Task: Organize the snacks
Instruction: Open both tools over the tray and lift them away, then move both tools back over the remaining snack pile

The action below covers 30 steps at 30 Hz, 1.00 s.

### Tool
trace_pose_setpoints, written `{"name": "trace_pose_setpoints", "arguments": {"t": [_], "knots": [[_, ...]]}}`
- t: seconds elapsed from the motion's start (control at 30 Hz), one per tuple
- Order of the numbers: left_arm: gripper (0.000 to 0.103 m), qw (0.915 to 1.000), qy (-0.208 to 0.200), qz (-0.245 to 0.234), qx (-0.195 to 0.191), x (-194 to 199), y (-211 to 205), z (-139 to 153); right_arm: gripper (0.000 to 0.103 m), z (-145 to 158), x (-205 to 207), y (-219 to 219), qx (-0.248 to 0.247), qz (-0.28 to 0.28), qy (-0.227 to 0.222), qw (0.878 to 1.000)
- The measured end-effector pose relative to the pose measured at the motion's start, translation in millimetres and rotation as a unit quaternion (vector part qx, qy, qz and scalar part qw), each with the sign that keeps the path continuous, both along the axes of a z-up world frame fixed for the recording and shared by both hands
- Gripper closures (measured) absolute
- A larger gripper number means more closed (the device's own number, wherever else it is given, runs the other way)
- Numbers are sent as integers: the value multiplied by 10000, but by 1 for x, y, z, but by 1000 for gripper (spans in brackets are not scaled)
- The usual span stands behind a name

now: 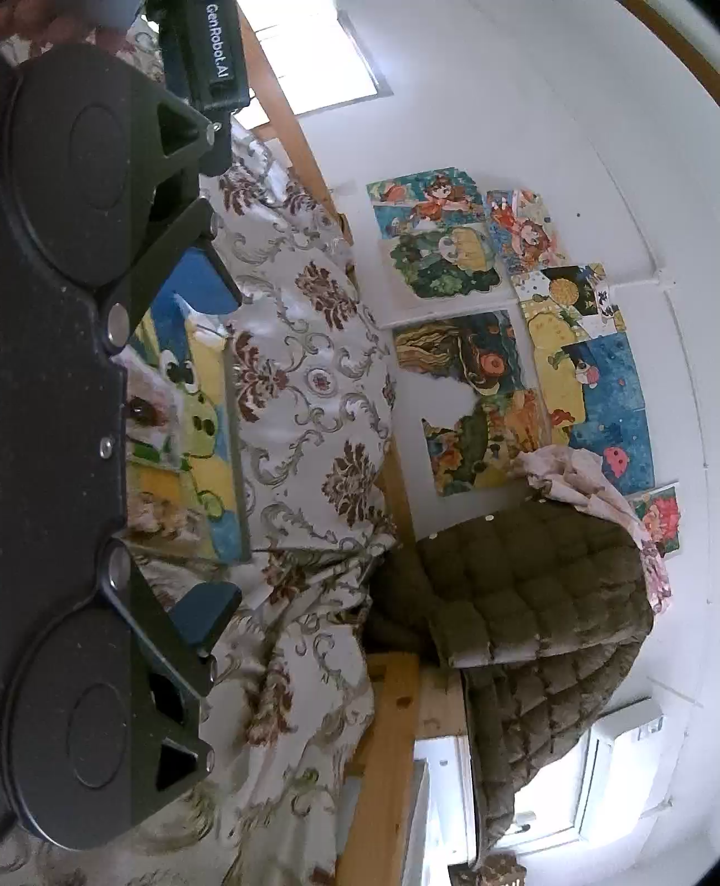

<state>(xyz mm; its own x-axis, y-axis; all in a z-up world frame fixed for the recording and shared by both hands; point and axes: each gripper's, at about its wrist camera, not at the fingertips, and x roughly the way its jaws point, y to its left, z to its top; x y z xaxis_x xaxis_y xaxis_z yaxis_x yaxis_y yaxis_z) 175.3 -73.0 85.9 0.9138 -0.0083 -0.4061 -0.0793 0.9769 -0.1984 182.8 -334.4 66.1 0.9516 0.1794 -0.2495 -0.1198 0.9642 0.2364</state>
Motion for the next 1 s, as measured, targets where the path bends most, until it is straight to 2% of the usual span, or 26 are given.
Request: {"name": "trace_pose_setpoints", "arguments": {"t": [0.23, 0.37, 0.57, 0.8, 1.0], "knots": [[0, 9998, 143, 67, 118, -54, 10, -3, 1, -8, -45, 14, -239, -216, 367, 9988], [0, 9995, 261, 46, 164, -80, 16, -12, 1, -17, -65, 22, -203, -203, 688, 9972], [0, 9989, 372, 104, 267, -111, 21, -24, 1, -22, -97, 33, -398, -249, 782, 9958], [0, 9968, 523, 165, 577, -131, 19, -39, 1, -32, -120, 39, -561, -428, 1008, 9924], [0, 9954, 787, 169, 522, -138, 23, -54, 1, -44, -132, 47, -689, -207, 1259, 9894]]}}
